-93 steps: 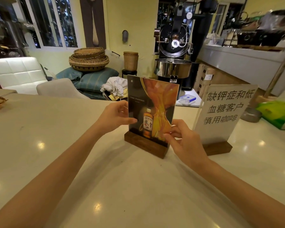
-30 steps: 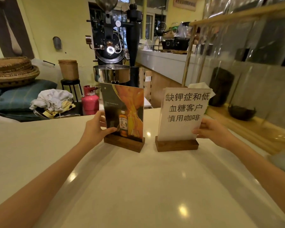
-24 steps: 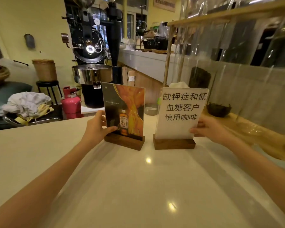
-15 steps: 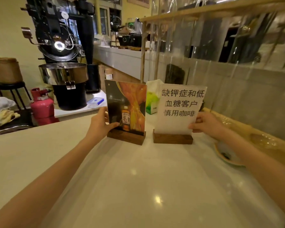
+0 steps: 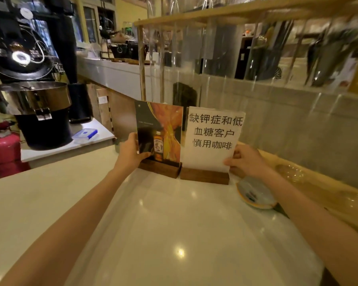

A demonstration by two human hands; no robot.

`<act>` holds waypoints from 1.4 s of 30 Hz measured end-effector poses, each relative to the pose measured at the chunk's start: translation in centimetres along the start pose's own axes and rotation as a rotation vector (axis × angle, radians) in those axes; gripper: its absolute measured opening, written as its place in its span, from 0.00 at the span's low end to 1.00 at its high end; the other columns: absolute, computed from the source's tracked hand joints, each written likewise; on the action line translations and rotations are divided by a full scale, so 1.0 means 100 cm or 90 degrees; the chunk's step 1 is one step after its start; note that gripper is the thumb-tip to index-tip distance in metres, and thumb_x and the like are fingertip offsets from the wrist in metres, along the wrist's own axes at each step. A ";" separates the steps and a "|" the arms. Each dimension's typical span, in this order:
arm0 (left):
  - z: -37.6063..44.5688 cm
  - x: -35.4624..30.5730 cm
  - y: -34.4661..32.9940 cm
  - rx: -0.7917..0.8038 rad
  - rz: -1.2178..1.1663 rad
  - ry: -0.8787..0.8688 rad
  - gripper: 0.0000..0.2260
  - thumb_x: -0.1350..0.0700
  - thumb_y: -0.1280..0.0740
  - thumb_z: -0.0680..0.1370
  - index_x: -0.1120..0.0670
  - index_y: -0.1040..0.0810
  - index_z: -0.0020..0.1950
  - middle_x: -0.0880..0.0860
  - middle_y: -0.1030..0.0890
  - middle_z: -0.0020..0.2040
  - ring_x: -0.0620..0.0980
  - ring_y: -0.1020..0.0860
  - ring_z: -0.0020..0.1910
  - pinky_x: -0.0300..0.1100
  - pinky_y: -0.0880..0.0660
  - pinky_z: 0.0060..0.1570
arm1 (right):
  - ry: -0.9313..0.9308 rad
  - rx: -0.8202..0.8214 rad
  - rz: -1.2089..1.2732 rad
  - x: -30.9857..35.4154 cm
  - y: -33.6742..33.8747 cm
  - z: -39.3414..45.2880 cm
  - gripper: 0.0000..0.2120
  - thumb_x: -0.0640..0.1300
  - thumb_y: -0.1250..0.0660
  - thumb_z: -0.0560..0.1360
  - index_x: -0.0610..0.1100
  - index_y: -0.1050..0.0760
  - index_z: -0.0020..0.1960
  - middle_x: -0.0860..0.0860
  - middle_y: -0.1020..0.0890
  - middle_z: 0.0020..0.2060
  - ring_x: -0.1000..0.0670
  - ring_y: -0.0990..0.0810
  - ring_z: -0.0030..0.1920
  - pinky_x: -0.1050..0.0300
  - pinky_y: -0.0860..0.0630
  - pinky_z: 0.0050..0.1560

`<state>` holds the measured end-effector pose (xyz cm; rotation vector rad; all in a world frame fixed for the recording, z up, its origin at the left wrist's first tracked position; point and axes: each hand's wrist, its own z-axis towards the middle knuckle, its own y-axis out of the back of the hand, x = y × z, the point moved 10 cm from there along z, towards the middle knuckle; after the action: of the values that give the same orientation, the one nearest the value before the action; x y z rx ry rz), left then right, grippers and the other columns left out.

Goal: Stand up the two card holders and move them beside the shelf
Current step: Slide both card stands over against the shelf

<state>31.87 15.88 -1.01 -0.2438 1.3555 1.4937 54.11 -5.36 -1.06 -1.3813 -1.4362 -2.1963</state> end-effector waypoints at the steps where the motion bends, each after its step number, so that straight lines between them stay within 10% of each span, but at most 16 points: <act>1: 0.003 -0.002 -0.005 0.006 -0.006 0.002 0.27 0.60 0.28 0.69 0.60 0.35 0.65 0.61 0.25 0.64 0.60 0.26 0.63 0.50 0.29 0.60 | 0.004 -0.007 -0.003 0.000 0.002 -0.002 0.16 0.34 0.33 0.70 0.40 0.24 0.58 0.45 0.19 0.54 0.49 0.21 0.49 0.67 0.26 0.37; 10: 0.028 -0.026 -0.044 0.047 -0.015 -0.028 0.28 0.62 0.29 0.69 0.61 0.36 0.66 0.63 0.25 0.64 0.61 0.26 0.62 0.52 0.29 0.59 | -0.015 -0.114 -0.055 -0.010 0.024 -0.013 0.17 0.36 0.32 0.70 0.40 0.25 0.59 0.43 0.19 0.56 0.45 0.20 0.52 0.52 0.23 0.51; 21: 0.056 -0.043 -0.087 0.053 0.018 -0.049 0.31 0.59 0.26 0.67 0.58 0.35 0.66 0.63 0.24 0.61 0.63 0.25 0.60 0.55 0.28 0.58 | -0.022 -0.210 -0.050 -0.017 0.035 -0.028 0.18 0.38 0.35 0.73 0.43 0.27 0.62 0.47 0.20 0.59 0.50 0.22 0.51 0.71 0.31 0.35; 27: 0.062 -0.044 -0.106 0.057 0.035 -0.072 0.37 0.59 0.26 0.66 0.56 0.40 0.70 0.62 0.25 0.64 0.63 0.28 0.64 0.58 0.31 0.64 | -0.022 -0.223 -0.020 -0.021 0.033 -0.030 0.19 0.39 0.35 0.72 0.45 0.27 0.62 0.48 0.20 0.59 0.49 0.21 0.54 0.53 0.20 0.51; 33: 0.054 -0.051 -0.110 0.065 0.037 -0.086 0.39 0.56 0.25 0.65 0.54 0.42 0.71 0.59 0.26 0.66 0.60 0.29 0.66 0.58 0.33 0.66 | -0.012 -0.189 -0.051 -0.015 0.034 -0.026 0.18 0.36 0.35 0.72 0.42 0.27 0.62 0.46 0.21 0.60 0.47 0.22 0.57 0.66 0.25 0.43; 42: 0.051 -0.061 -0.103 0.128 0.043 -0.091 0.37 0.57 0.25 0.65 0.57 0.38 0.70 0.59 0.26 0.66 0.59 0.28 0.65 0.54 0.30 0.65 | 0.046 -0.216 0.084 0.037 0.076 -0.012 0.28 0.37 0.28 0.68 0.47 0.35 0.63 0.49 0.20 0.54 0.50 0.20 0.50 0.54 0.19 0.45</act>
<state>44.82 14.71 -1.05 0.0355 1.3969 1.3903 55.72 -9.05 6.48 -1.4283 -0.9494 -2.4529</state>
